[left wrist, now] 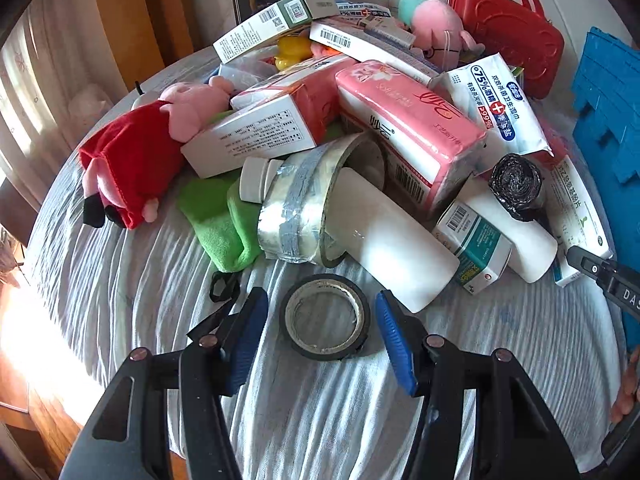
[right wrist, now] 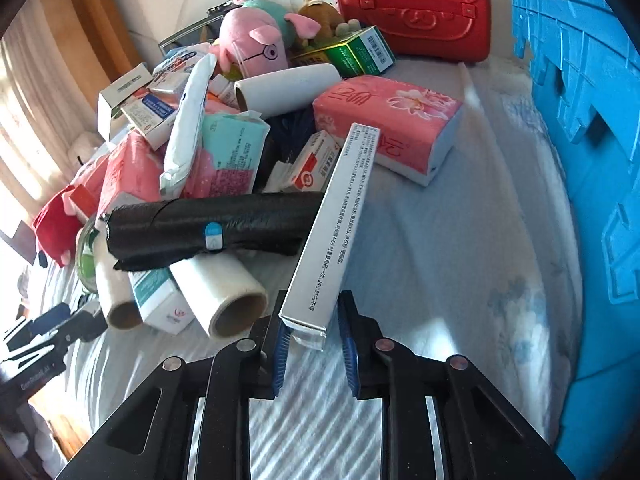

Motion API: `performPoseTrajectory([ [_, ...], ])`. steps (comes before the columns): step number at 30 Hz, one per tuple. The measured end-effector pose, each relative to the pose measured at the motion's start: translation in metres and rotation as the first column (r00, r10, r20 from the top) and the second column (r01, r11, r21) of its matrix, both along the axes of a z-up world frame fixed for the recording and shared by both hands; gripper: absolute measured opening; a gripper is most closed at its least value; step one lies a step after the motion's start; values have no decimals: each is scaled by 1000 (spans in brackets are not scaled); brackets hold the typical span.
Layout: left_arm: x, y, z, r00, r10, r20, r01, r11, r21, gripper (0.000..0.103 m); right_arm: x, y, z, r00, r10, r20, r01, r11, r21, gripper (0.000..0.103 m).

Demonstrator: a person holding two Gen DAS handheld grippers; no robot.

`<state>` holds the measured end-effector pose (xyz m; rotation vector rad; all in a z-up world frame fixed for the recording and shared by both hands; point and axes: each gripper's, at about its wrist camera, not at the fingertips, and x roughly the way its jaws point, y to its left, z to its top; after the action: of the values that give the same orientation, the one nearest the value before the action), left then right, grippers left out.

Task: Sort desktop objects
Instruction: 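Grasp a black tape roll with the left tool while the right tool grasps a white medicine box, then carry the tape roll and white box over the crate and open both tools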

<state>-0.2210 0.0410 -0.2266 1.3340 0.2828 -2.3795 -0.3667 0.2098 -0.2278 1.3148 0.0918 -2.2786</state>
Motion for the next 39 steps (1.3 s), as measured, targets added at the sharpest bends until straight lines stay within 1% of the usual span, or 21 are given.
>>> performPoseTrajectory([
  [2, 0, -5, -5, 1000, -4, 4, 4, 1000, 24, 55, 10, 2, -1, 1000, 7, 13, -7, 1000, 19, 22],
  [4, -8, -36, -8, 999, -15, 37, 13, 999, 53, 55, 20, 3, -2, 1000, 10, 12, -11, 999, 44, 22],
  [6, -8, -38, -13, 998, -40, 48, 36, 996, 86, 56, 25, 4, -4, 1000, 8, 23, -9, 999, 48, 22],
  [7, -7, -38, -13, 998, -44, 36, 40, 995, 91, 56, 25, 4, -5, 1000, 4, 29, -6, 999, 47, 22],
  [9, -11, -36, -13, 998, -49, 31, 46, 996, 76, 59, 27, 5, -6, 1000, -6, 23, 5, 999, 48, 23],
  [10, -14, -36, -14, 998, -49, 33, 46, 997, 67, 67, 27, 4, -6, 1000, -9, 19, 8, 999, 49, 23],
  [12, -21, -36, -20, 997, -52, 63, 49, 997, 57, 68, 27, 3, -5, 1000, -18, 7, 17, 998, 54, 25],
  [13, -22, -36, -24, 996, -53, 76, 48, 997, 54, 68, 28, 2, -4, 1000, -21, 1, 21, 998, 52, 27],
  [14, -22, -36, -26, 995, -56, 84, 52, 997, 52, 65, 28, 1, -3, 1000, -27, -7, 28, 998, 53, 27],
  [15, -18, -35, -24, 996, -62, 64, 59, 997, 51, 58, 28, 0, -2, 999, -31, -14, 32, 998, 54, 28],
  [16, -15, -33, -22, 996, -64, 62, 61, 997, 44, 55, 27, -1, -1, 999, -35, -20, 36, 998, 54, 28],
  [17, -12, -32, -20, 996, -67, 57, 65, 997, 34, 55, 26, -1, -1, 999, -39, -27, 41, 998, 55, 28],
  [20, -4, -27, -4, 996, -84, 22, 84, 996, 10, 55, 27, -4, 0, 998, -44, -43, 47, 997, 60, 23],
  [23, 1, -24, 21, 995, -95, -19, 95, 995, -6, 55, 36, -4, 9, 996, -50, -68, 54, 997, 58, 22],
  [27, 11, -11, 59, 989, -116, -97, 110, 992, -64, 55, 51, 4, 28, 992, -81, -100, 86, 995, 46, 20],
  [28, -8, -50, 58, 986, -124, -113, 118, 991, -64, 55, 55, 5, 33, 990, -87, -115, 93, 995, 46, 20],
  [29, -5, -50, 66, 983, -132, -128, 124, 990, -67, 55, 59, 6, 39, 988, -90, -128, 96, 994, 45, 20],
  [31, 0, -39, 84, 974, -156, -166, 145, 986, -81, 55, 67, 8, 52, 983, -93, -155, 100, 994, 41, 19],
  [32, -6, -39, 93, 968, -170, -182, 156, 984, -88, 55, 71, 8, 57, 980, -95, -174, 103, 994, 41, 19],
  [35, -8, -39, 110, 950, -209, -232, 191, 977, -96, 55, 81, 11, 77, 969, -105, -225, 116, 993, 37, 18],
  [39, -3, -22, 136, 922, -262, -284, 239, 964, -113, 55, 96, 13, 108, 947, -115, -301, 123, 992, 7, 16],
])
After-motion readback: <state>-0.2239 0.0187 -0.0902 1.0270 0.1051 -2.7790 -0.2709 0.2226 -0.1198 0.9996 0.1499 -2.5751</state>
